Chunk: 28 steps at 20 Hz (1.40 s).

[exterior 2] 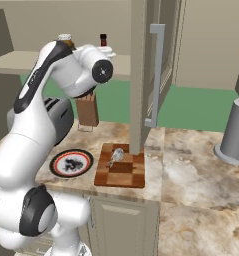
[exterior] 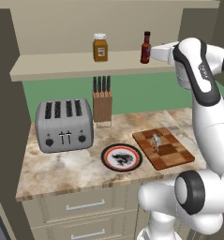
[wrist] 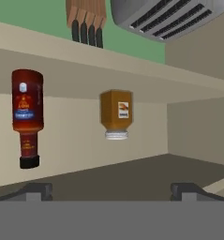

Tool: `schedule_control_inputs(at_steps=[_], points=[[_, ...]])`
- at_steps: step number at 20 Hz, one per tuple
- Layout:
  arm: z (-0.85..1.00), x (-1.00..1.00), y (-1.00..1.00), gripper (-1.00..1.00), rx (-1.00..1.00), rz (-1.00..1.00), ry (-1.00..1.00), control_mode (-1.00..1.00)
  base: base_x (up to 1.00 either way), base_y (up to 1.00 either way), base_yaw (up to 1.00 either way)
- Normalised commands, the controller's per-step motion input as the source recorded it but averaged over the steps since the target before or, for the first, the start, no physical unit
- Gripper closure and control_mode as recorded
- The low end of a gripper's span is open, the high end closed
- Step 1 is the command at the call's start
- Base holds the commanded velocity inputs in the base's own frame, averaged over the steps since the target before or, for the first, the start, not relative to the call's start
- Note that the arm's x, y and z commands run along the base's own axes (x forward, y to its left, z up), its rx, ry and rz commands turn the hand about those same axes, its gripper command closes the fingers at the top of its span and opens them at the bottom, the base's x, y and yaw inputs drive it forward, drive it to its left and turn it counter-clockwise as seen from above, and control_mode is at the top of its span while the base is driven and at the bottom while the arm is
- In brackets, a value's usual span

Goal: Pick the fish from the plate and place it on the cutting board. Then pick the condiment bottle from the cabinet and place it next to the cutting board.

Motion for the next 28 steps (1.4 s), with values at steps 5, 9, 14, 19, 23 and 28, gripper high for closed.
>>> schedule_control_inputs(at_steps=[5,9,14,19,23,28], points=[[-0.1,0.04,0.0,-1.0,0.0,0.0,-0.01,-1.0,0.0,0.0,0.0],[-0.06,0.06,0.0,-1.0,0.0,0.0,-0.06,-1.0,0.0,0.0,0.0],[0.0,0.03,0.0,-1.0,0.0,0.0,-0.1,-1.0,0.0,0.0,0.0],[0.0,0.01,0.0,-1.0,0.0,0.0,-0.09,-1.0,0.0,0.0,0.0],[0.0,0.0,0.0,-1.0,0.0,0.0,-0.05,-1.0,0.0,0.0,0.0],[-0.02,0.05,-0.01,-1.0,-0.01,0.0,-0.01,-1.0,0.0,0.0,0.0]])
